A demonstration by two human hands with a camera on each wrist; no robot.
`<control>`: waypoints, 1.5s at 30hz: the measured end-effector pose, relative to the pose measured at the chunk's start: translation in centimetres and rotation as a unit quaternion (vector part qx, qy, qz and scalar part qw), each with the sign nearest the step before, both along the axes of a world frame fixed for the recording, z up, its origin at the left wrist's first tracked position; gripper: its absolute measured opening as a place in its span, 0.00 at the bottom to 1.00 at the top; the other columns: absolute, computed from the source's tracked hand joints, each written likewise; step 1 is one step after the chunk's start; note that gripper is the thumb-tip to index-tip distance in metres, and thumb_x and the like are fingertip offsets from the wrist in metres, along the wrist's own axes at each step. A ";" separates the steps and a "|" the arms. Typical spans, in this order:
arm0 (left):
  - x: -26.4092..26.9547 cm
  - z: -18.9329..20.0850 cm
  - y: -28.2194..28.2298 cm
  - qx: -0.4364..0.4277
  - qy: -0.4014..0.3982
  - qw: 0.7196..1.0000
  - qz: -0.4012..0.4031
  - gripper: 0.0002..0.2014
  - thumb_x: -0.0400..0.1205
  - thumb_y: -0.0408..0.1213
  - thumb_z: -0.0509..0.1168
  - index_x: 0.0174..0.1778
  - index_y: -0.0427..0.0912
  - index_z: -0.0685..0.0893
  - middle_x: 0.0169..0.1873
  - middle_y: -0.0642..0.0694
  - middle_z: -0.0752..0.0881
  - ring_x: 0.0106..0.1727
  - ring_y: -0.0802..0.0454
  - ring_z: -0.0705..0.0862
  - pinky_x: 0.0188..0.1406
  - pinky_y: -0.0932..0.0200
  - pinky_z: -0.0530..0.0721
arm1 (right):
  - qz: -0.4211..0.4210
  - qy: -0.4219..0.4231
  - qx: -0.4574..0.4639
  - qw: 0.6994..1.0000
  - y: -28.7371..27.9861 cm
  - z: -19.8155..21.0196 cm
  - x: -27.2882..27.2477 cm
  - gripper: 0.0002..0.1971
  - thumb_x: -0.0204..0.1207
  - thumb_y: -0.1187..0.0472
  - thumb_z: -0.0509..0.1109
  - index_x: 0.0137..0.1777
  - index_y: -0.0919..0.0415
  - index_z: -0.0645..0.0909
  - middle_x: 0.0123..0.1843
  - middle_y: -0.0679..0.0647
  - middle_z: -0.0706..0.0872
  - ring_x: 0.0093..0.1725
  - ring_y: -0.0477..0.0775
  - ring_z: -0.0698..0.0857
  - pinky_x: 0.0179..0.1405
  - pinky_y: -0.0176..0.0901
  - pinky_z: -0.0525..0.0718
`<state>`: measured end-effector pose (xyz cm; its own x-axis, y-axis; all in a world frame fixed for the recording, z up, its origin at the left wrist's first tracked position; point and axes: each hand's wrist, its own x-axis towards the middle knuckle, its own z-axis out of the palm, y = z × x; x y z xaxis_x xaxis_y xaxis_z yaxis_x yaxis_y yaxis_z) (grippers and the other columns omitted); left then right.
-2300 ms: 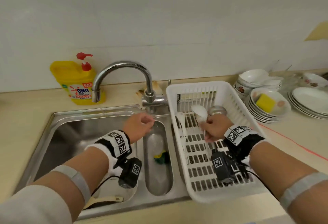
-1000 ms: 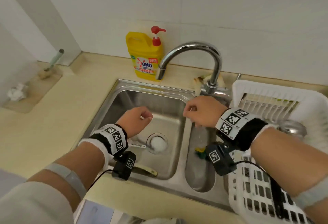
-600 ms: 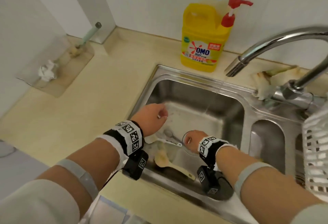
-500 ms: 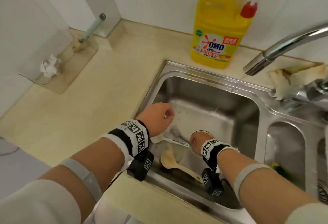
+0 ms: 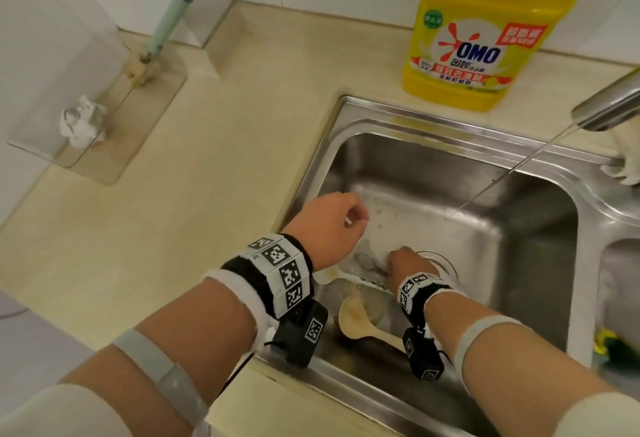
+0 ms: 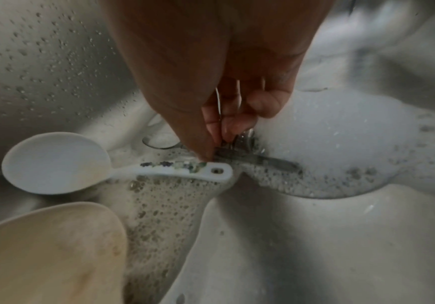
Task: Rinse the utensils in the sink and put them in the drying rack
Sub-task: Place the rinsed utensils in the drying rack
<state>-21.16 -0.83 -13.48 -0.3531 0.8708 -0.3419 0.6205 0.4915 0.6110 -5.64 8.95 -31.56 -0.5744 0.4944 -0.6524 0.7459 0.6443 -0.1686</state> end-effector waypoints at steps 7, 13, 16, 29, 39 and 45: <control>0.5 -0.5 1.2 -0.026 -0.019 0.999 -0.014 0.04 0.84 0.42 0.65 0.51 0.52 0.84 0.49 0.57 0.86 0.49 0.59 0.83 0.56 0.59 0.83 | -0.049 0.028 0.007 0.998 0.9 4.7 0.9 0.08 0.74 0.51 0.68 0.50 0.51 0.81 0.48 0.54 0.86 0.45 0.59 0.85 0.50 0.50 0.88; 1.5 -1.4 3.8 -0.045 -0.038 0.998 0.000 0.12 0.83 0.41 0.67 0.62 0.49 0.81 0.56 0.50 0.81 0.54 0.52 0.82 0.56 0.60 0.77 | -0.233 0.167 -0.033 0.958 3.2 11.5 3.6 0.05 0.69 0.54 0.76 0.38 0.48 0.82 0.38 0.44 0.87 0.40 0.49 0.86 0.44 0.46 0.88; 2.4 -2.1 5.7 -0.062 -0.105 0.991 0.047 0.22 0.82 0.42 0.69 0.72 0.49 0.75 0.60 0.46 0.82 0.57 0.46 0.86 0.61 0.51 0.83 | -0.285 0.248 -0.023 0.926 4.4 14.4 5.5 0.08 0.70 0.56 0.79 0.36 0.48 0.81 0.36 0.43 0.86 0.38 0.43 0.84 0.42 0.37 0.83; 7.8 1.2 12.3 0.071 -0.447 0.870 0.196 0.12 0.81 0.25 0.70 0.60 0.28 0.86 0.44 0.31 0.90 0.36 0.51 0.92 0.38 0.64 0.90 | -0.395 0.447 -0.025 0.803 9.0 19.1 11.3 0.03 0.71 0.62 0.81 0.43 0.53 0.92 0.31 0.43 0.87 0.31 0.36 0.82 0.35 0.27 0.78; 8.9 1.5 14.6 0.094 -0.461 0.860 0.200 0.11 0.79 0.22 0.72 0.57 0.31 0.86 0.48 0.33 0.90 0.42 0.47 0.93 0.43 0.63 0.91 | -0.581 0.564 -0.212 0.548 10.9 21.0 11.4 0.01 0.77 0.71 0.75 0.45 0.67 0.88 0.37 0.65 0.92 0.37 0.56 0.92 0.40 0.40 0.91; 9.2 1.2 15.8 0.105 -0.421 0.880 0.195 0.13 0.77 0.28 0.76 0.55 0.28 0.86 0.37 0.37 0.90 0.33 0.52 0.90 0.34 0.64 0.88 | -0.593 0.585 -0.212 0.512 11.4 20.7 10.8 0.05 0.80 0.66 0.74 0.49 0.69 0.89 0.39 0.66 0.92 0.40 0.56 0.93 0.44 0.42 0.91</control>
<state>-11.95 14.94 -12.27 -0.3377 0.8147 -0.4715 -0.2852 0.3888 0.8761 5.20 20.40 -10.83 -0.1548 0.9043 -0.3979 -0.1999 -0.4231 -0.8838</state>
